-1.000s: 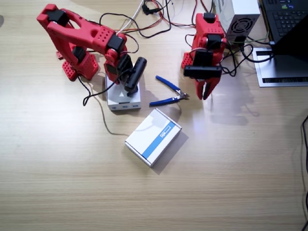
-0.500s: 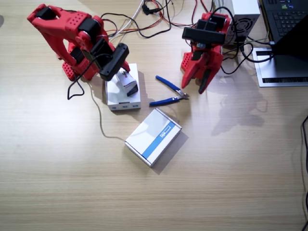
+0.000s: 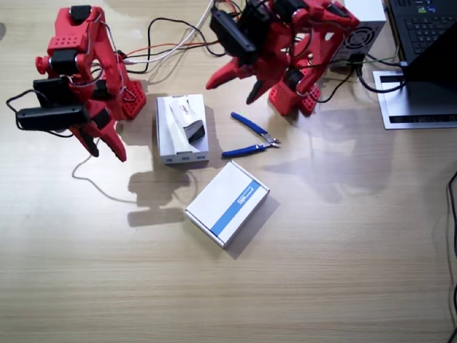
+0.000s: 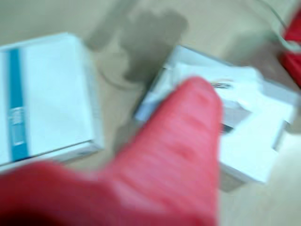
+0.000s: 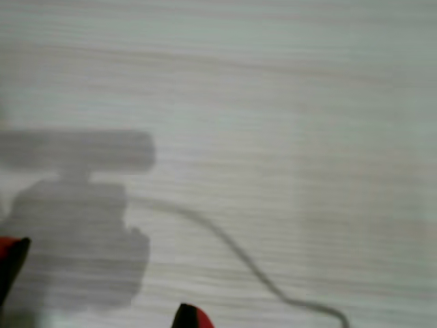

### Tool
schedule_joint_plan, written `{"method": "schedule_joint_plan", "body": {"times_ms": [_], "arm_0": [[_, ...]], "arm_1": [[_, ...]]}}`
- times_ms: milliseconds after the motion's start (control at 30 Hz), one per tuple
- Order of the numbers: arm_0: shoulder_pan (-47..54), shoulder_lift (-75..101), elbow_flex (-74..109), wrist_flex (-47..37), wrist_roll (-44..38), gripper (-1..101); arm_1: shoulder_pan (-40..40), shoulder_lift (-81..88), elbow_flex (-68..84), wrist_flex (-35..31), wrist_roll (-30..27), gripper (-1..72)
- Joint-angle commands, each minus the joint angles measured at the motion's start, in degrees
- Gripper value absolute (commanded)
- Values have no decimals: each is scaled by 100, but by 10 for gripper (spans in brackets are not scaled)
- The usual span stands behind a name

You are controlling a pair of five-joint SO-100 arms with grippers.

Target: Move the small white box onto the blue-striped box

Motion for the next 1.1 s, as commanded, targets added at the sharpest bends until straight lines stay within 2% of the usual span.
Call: {"method": "schedule_joint_plan", "body": {"times_ms": [0,67,133,200,233,267,367,467,633,833,867,967,1067], "arm_0": [[668,-809,-879,290,-800,529],[905,-1450,-1283,281,-1433,550],[1099,-1951,-1564,237,-1881,554],[1248,-2399,-1749,149,-2347,566],[1301,-2672,-1846,132,-2558,569],[1327,-2936,-1916,114,-2751,571],[1327,-3656,-2057,44,-3103,573],[1354,-4122,-2276,62,-3322,595],[1529,-4896,-2918,105,-3375,599],[1433,-6275,-3937,176,-3305,607],[1424,-6504,-4140,193,-3296,597],[1459,-6935,-4518,281,-3305,433],[1503,-7005,-4465,281,-3287,351]], "arm_1": [[246,589,633,-369,-316,360],[316,773,949,-589,-439,359],[378,1028,1327,-896,-492,305],[369,1556,1916,-1134,-492,186],[316,1837,2250,-1143,-545,50],[255,2127,2575,-1160,-554,2],[343,3234,3533,-923,-835,2],[308,3234,3542,-712,-686,2],[-457,3234,3542,-404,-255,2],[-448,3234,3542,-343,-387,2],[-422,3234,3542,-343,-413,2],[-316,3234,3542,-325,-554,2],[-264,3234,3542,-308,-642,2]]}}
